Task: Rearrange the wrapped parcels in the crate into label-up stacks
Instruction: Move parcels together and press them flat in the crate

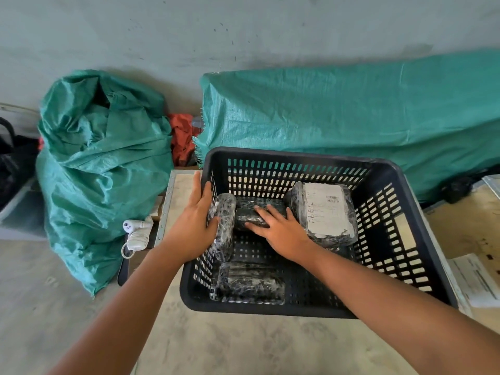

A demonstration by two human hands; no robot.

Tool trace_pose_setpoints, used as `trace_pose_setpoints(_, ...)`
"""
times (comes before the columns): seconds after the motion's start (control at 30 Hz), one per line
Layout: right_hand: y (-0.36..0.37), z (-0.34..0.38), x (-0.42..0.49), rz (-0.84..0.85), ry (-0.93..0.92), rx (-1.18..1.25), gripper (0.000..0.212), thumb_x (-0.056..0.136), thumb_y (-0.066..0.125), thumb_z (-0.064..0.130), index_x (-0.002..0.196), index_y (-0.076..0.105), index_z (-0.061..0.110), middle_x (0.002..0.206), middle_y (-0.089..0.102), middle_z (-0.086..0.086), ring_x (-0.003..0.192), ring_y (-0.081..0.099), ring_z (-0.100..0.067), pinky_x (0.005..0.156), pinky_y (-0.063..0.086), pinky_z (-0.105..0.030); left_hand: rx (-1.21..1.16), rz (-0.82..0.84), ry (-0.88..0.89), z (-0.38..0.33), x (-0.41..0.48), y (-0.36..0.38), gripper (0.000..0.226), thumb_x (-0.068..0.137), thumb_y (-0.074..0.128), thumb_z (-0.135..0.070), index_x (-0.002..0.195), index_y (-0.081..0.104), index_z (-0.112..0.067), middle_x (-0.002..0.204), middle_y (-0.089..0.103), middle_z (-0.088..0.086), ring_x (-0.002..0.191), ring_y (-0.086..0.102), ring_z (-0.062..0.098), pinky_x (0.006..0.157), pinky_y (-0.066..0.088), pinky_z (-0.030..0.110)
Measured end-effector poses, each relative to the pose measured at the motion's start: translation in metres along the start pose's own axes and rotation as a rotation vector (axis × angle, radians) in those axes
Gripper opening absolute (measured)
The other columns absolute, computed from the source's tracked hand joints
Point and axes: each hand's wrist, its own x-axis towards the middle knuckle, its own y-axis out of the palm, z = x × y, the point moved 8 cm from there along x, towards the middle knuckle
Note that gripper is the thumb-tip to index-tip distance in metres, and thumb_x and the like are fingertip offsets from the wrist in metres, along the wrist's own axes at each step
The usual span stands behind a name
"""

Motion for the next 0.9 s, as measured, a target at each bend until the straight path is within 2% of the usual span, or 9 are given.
trace_pose_setpoints(0.1, 0.001, 0.000, -0.002, 0.002, 0.014, -0.048, 0.079, 0.102, 0.059, 0.038, 0.161, 0.007, 0.046, 0.171, -0.005, -0.019, 0.152, 0.015, -0.047, 0.109, 0.036, -0.070, -0.007, 0.009, -0.063, 0.005, 0.000, 0.002, 0.083, 0.101, 0.057, -0.025, 0.162, 0.001, -0.026, 0.167, -0.021, 0.003, 0.132, 0.052, 0.029, 0.098, 0.035, 0.029)
trace_pose_setpoints(0.2, 0.001, -0.003, -0.002, 0.000, 0.043, -0.044, 0.106, 0.096, 0.067, 0.006, 0.159, -0.007, 0.049, 0.168, 0.003, -0.025, 0.149, 0.024, -0.048, 0.103, 0.048, -0.059, -0.011, 0.004, -0.036, 0.002, 0.000, 0.002, 0.083, 0.101, 0.057, -0.025, 0.163, 0.002, -0.024, 0.169, -0.012, 0.000, 0.152, 0.021, 0.028, 0.114, 0.023, 0.034)
trace_pose_setpoints(0.33, -0.017, -0.010, 0.001, -0.097, 0.089, 0.156, 0.110, 0.087, 0.053, -0.020, 0.160, 0.009, 0.049, 0.164, 0.023, -0.023, 0.147, 0.026, -0.045, 0.103, 0.051, -0.049, 0.004, 0.008, -0.035, 0.001, -0.001, 0.001, 0.083, 0.101, 0.056, -0.029, 0.163, 0.001, -0.023, 0.170, -0.009, 0.000, 0.146, 0.035, 0.031, 0.114, 0.026, 0.035)
trace_pose_setpoints(0.4, -0.022, -0.018, 0.004, -0.125, 0.120, 0.287, 0.104, 0.088, 0.051, -0.019, 0.161, 0.015, 0.046, 0.164, 0.025, -0.017, 0.147, 0.023, -0.040, 0.114, 0.039, -0.048, 0.020, 0.013, -0.033, 0.000, -0.001, 0.002, 0.084, 0.100, 0.056, -0.032, 0.162, 0.000, -0.022, 0.169, -0.011, 0.001, 0.145, 0.037, 0.032, 0.113, 0.027, 0.034)
trace_pose_setpoints(0.47, -0.025, -0.028, 0.004, -0.164, 0.123, 0.357, 0.087, 0.097, 0.053, -0.007, 0.162, 0.019, 0.040, 0.164, 0.027, -0.015, 0.147, 0.023, -0.037, 0.119, 0.026, -0.048, 0.082, 0.014, -0.029, -0.001, 0.001, 0.002, 0.086, 0.099, 0.057, -0.036, 0.162, 0.001, -0.020, 0.169, -0.015, 0.003, 0.152, 0.021, 0.030, 0.115, 0.026, 0.036)
trace_pose_setpoints(0.6, -0.045, -0.058, -0.007, -0.322, 0.138, 0.698, 0.062, 0.103, 0.059, 0.017, 0.160, 0.036, 0.025, 0.155, 0.041, -0.007, 0.138, 0.037, -0.019, 0.118, 0.028, -0.042, 0.254, -0.099, 0.096, -0.027, 0.007, -0.010, 0.080, 0.097, 0.063, -0.030, 0.161, 0.018, -0.014, 0.169, -0.009, 0.007, 0.155, -0.004, 0.027, 0.121, 0.018, 0.048)
trace_pose_setpoints(0.7, -0.059, -0.080, -0.016, -0.393, 0.163, 0.850, 0.054, 0.103, 0.061, 0.023, 0.154, 0.045, 0.026, 0.148, 0.051, 0.001, 0.124, 0.039, -0.001, 0.111, 0.031, -0.032, 0.155, -0.126, 0.171, -0.051, 0.022, -0.007, 0.077, 0.097, 0.064, -0.022, 0.161, 0.022, -0.014, 0.169, 0.008, 0.001, 0.152, 0.014, 0.017, 0.116, 0.021, 0.033)
trace_pose_setpoints(0.8, -0.061, -0.096, -0.021, -0.383, 0.178, 0.998, 0.044, 0.104, 0.059, 0.025, 0.147, 0.052, 0.035, 0.145, 0.052, 0.016, 0.126, 0.039, 0.009, 0.105, 0.030, -0.020, 0.065, -0.036, 0.153, -0.063, 0.041, 0.017, 0.087, 0.094, 0.068, -0.015, 0.162, 0.013, -0.018, 0.167, 0.019, 0.001, 0.147, 0.033, 0.019, 0.112, 0.022, 0.025)
trace_pose_setpoints(0.9, -0.063, -0.105, -0.019, -0.336, 0.172, 1.063, 0.039, 0.105, 0.058, 0.025, 0.139, 0.056, 0.044, 0.143, 0.051, 0.021, 0.126, 0.041, 0.008, 0.097, 0.029, -0.010, 0.023, 0.147, 0.032, -0.054, 0.058, 0.050, 0.109, 0.089, 0.075, -0.023, 0.161, -0.007, -0.030, 0.169, 0.010, 0.003, 0.152, 0.021, 0.024, 0.120, 0.021, 0.034)
